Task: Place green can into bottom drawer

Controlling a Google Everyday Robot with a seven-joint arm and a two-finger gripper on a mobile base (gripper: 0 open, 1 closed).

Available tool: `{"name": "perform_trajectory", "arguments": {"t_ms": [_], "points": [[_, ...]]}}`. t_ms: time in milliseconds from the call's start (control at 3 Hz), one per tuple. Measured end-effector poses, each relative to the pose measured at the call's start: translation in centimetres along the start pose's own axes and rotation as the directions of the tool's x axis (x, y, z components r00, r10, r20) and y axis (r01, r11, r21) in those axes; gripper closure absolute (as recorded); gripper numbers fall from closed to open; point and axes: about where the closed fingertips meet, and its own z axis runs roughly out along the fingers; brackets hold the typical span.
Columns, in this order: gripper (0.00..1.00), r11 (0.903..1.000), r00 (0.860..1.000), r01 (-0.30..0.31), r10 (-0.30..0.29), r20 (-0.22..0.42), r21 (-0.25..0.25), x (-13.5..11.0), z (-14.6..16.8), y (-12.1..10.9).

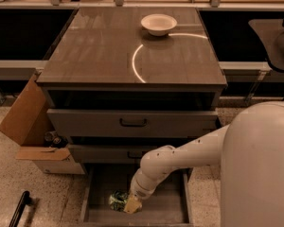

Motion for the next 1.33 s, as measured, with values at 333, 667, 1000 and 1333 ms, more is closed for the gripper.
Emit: {"name": "perform_trajectory", "arguments": {"t_ms": [333,667,1000,1333], "points": [[1.0,1.0,1.0,-0.007,0.007,0.001,0.002,0.2,0.3,-0.1],[1.0,0.9996,1.0,-0.027,0.027,0.002,0.007,0.8,1.1,-0.5],[1.0,0.9981,0.999,-0.046,0.045,0.016,0.04,2.8,3.8,-2.1],[1.0,0.9956,0.996,-0.049,0.043,0.082,0.08,4.0,7.7,-5.3]]}}
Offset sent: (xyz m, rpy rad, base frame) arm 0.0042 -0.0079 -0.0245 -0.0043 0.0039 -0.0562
